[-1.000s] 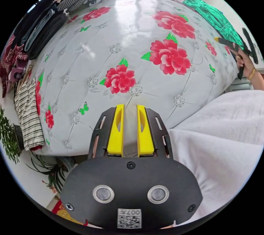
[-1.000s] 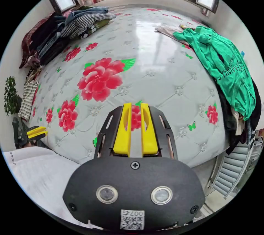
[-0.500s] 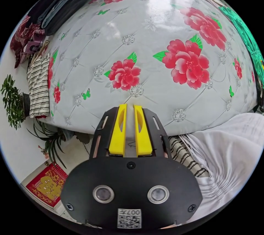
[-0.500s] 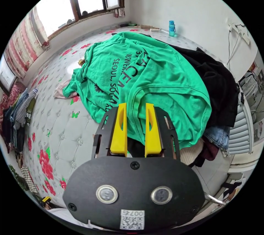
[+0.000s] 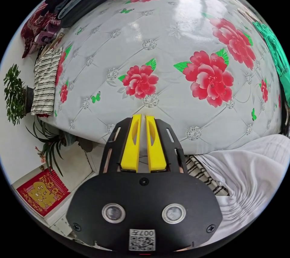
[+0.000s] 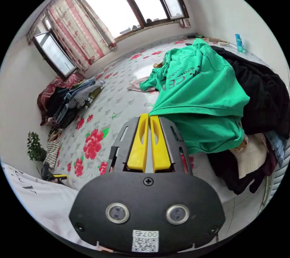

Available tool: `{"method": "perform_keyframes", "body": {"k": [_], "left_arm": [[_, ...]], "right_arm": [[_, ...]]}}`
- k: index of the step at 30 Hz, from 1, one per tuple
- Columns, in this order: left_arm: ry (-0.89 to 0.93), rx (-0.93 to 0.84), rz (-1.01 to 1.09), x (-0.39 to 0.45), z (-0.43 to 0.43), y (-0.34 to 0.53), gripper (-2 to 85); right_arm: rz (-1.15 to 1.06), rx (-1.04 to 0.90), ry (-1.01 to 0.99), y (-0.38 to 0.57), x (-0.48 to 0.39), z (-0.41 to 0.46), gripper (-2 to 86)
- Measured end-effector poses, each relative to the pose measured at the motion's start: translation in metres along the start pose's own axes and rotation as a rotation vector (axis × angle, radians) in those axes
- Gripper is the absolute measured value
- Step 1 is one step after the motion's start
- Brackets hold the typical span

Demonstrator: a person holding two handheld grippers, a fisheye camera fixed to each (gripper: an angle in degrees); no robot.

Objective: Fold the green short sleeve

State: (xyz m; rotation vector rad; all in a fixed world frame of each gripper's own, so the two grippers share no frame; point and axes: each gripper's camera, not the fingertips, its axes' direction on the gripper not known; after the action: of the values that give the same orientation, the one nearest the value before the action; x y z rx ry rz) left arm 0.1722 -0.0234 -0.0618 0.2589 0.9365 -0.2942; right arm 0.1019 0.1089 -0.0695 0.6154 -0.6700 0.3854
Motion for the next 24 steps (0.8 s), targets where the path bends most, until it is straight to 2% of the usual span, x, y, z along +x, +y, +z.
{"method": "perform_keyframes", "body": {"k": [3, 6, 8, 11, 13, 14, 16, 18, 20, 24], "left_arm": [[0.043, 0.005, -0.017, -0.015, 0.001, 0.005, -0.3], [0.193, 0.101, -0.041, -0.032, -0.003, 0.019, -0.8], [0.34, 0.192, -0.061, -0.048, -0.009, 0.033, -0.9], [0.374, 0.272, -0.046, -0.066, -0.02, 0.051, -0.9], [0.366, 0.303, -0.046, -0.082, -0.025, 0.061, -0.9], [0.357, 0.316, -0.056, -0.095, -0.026, 0.069, -0.9], [0.341, 0.307, -0.069, -0.115, -0.024, 0.082, -0.9], [0.341, 0.3, -0.065, -0.134, -0.019, 0.098, -0.7], [0.383, 0.314, -0.079, -0.162, -0.016, 0.125, 0.1], [0.455, 0.357, -0.08, -0.202, -0.018, 0.174, 4.5]], "right_arm": [[-0.198, -0.144, -0.174, 0.031, -0.107, 0.028, -0.3], [-0.473, -0.276, -0.476, 0.052, -0.218, 0.037, -0.3], [-0.733, -0.438, -0.747, 0.075, -0.308, 0.031, -0.2], [-1.049, -0.579, -0.981, 0.116, -0.398, 0.018, 0.0], [-1.176, -0.599, -0.855, 0.138, -0.433, 0.023, 0.4], [-1.187, -0.582, -0.736, 0.147, -0.444, 0.033, 0.8], [-1.164, -0.561, -0.646, 0.15, -0.444, 0.047, 1.4], [-1.07, -0.534, -0.568, 0.145, -0.429, 0.062, 2.2], [-0.874, -0.543, -0.469, 0.129, -0.391, 0.087, 3.2], [-0.689, -0.586, -0.36, 0.123, -0.335, 0.11, 4.4]]}}
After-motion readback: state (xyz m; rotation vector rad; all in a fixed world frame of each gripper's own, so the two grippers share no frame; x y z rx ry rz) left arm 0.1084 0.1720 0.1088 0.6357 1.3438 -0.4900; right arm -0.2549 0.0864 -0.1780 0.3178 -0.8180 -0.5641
